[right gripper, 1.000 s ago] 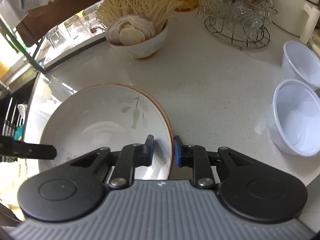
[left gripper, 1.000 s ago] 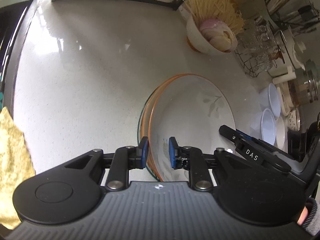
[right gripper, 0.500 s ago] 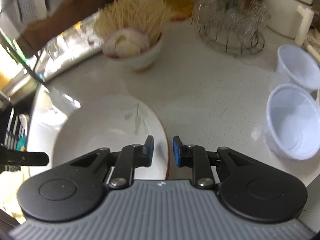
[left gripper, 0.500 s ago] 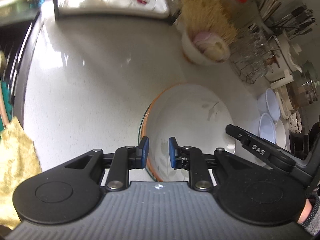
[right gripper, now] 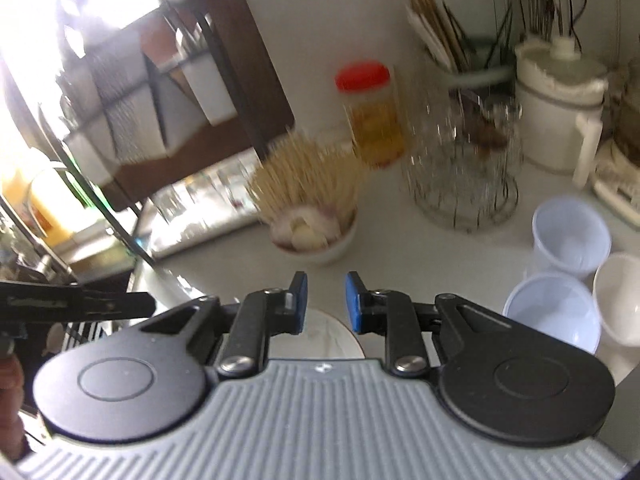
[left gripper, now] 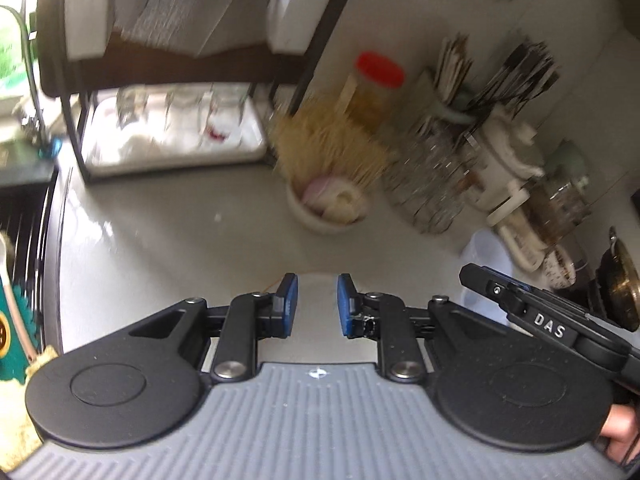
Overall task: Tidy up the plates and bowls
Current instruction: 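Lower the stacked plates onto the counter and open the left gripper, then move the left gripper to the rim of a translucent plastic bowl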
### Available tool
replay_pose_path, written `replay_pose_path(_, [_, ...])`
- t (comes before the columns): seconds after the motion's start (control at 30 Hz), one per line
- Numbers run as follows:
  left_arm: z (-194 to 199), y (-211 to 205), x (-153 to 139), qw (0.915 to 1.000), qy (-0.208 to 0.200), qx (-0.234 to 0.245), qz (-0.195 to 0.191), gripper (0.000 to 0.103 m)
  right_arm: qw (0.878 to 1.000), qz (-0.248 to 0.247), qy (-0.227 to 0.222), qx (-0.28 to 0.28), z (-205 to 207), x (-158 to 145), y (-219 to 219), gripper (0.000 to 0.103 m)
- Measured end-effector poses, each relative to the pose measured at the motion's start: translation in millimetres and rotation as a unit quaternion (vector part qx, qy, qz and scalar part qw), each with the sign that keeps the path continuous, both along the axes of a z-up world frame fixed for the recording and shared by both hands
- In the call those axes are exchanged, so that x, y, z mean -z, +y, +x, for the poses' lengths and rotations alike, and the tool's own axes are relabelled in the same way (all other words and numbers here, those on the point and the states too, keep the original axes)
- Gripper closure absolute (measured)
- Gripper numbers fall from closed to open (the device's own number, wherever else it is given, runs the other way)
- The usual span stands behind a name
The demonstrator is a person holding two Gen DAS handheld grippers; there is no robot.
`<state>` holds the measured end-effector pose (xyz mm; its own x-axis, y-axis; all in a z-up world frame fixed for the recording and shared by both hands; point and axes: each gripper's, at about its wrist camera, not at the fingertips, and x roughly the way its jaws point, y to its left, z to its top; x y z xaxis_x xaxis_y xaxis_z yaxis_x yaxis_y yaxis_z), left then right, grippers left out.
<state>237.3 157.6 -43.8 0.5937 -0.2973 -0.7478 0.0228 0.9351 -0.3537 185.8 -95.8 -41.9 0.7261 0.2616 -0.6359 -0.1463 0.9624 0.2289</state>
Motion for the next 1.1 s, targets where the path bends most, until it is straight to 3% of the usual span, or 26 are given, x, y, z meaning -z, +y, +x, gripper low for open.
replay_pose_path(0.3, [-7, -6, -39, 0.9983, -0.056, 0.015, -0.001, 0.080, 0.999, -0.002, -0.050, -0.001, -26, -40, 7, 0.078])
replay_pose_path(0.43, [-5, -8, -43, 0.9976, -0.065, 0.023, -0.003, 0.080, 0.998, -0.007, -0.060, 0.011, -30, -46, 7, 0.078])
replay_pose_path(0.63, [6, -22, -35, 0.9978, -0.056, 0.033, -0.009, 0.080, 0.999, -0.006, -0.041, 0.026, -26, -41, -9, 0.078])
replay_pose_path(1.1, [45, -138, -25, 0.9974, -0.039, 0.060, -0.004, 0.080, 0.998, -0.020, -0.030, 0.048, -4, -33, -109, 0.078])
